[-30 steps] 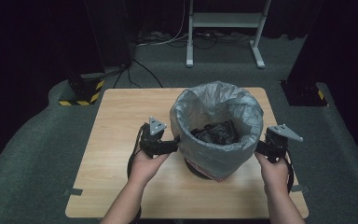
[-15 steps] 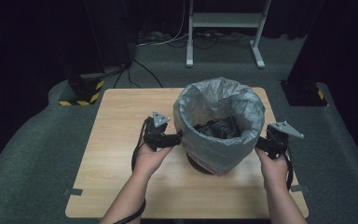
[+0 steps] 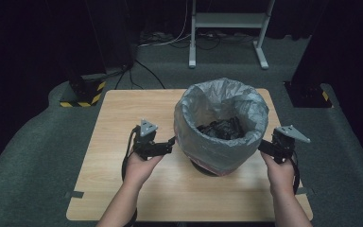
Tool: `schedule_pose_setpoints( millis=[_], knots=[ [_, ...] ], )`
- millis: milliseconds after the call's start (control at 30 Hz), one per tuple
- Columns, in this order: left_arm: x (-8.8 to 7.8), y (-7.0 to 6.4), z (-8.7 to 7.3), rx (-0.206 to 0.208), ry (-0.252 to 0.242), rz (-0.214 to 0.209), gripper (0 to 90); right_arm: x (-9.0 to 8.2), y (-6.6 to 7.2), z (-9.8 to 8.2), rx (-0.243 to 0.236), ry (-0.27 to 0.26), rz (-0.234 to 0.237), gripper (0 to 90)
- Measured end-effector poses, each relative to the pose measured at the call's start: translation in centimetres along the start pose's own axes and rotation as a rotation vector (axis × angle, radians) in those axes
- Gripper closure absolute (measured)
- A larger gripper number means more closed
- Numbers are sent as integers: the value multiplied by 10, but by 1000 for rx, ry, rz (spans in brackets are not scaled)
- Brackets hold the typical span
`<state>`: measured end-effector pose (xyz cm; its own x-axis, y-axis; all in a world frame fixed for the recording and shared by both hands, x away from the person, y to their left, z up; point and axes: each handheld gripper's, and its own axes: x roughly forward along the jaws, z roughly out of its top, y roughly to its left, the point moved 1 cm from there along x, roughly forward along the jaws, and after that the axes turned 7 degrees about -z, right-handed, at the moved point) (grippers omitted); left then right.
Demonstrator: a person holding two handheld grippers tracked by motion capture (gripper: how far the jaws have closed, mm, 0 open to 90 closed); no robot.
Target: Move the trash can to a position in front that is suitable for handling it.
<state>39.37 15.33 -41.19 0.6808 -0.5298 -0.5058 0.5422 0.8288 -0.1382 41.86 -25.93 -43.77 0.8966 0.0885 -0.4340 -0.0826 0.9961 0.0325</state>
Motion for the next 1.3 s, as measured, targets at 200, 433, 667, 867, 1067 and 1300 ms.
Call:
schedule_pose_setpoints(
  millis=[200,433,667,867,1067,1300],
  knots=[
    [-17,13,-28,-51,-48,-14,159,-5,3,-2,-23,-32,11,149],
    [-14,20,-45,-25,-6,-8,159,-12,4,-2,-49,-37,7,150],
    [-17,22,-44,-14,-42,-39,162,-28,-2,-3,-70,-62,17,140],
    [-24,18,-36,-15,-100,-71,159,-45,-9,5,-35,-130,33,140],
    [-31,10,-26,-12,-137,-92,154,-56,-9,18,-31,-190,45,140],
    [-39,1,-20,15,-176,-99,153,-65,-11,29,-27,-237,57,140]
  ],
)
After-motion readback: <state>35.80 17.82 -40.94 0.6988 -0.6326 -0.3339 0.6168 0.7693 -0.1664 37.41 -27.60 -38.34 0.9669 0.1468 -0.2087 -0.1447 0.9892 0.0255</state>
